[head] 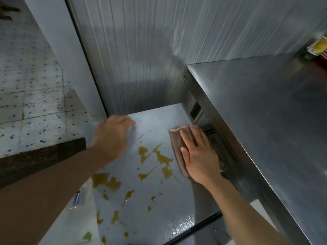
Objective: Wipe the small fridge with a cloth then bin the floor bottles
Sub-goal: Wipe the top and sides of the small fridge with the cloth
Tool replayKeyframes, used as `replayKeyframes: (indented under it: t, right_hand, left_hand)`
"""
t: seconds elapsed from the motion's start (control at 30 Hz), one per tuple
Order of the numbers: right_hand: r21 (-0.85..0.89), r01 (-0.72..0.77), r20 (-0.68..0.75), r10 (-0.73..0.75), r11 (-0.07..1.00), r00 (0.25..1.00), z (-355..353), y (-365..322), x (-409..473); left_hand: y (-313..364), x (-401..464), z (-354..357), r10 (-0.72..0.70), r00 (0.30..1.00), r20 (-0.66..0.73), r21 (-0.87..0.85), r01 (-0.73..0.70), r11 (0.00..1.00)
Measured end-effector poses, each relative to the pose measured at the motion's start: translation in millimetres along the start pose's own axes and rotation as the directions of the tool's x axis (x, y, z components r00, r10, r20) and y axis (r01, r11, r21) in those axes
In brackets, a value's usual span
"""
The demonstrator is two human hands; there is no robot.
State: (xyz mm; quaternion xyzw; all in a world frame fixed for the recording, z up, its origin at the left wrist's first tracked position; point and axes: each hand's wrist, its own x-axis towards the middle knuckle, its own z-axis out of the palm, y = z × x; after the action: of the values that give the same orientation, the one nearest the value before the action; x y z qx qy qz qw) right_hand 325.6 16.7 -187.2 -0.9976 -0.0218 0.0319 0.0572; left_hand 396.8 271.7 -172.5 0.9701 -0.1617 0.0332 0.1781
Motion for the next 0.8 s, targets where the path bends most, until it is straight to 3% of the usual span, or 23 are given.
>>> replayKeyframes:
  t: [0.1,0.37,0.57,0.8]
  right_hand:
    - [0.024,-0.003,-0.015,0.003,1.0,1.0,2,-1,42]
    - [-0.02,0.078,-0.085,-0.08,0.997,0.993,2,-20,138]
    - [-0.063,0.254,-0.049,-0.257,0.965,0.965,8,-53,117]
    - [0.017,0.39,-0.017,-0.39,0.921,0.921,10,-60,48]
  left_hand:
    - [-18,-10,-1,-0.074,0.997,0.034,0.092,0.07,0.993]
    - [-31,-18,8,-0.008,1.0,-0.013,0.042,0.009,0.999]
    - [-29,-18,8,-0.026,0.999,-0.03,-0.02,0.025,0.999]
    - [-25,-20,-13,-0.068,0.992,0.109,0.086,0.058,0.995]
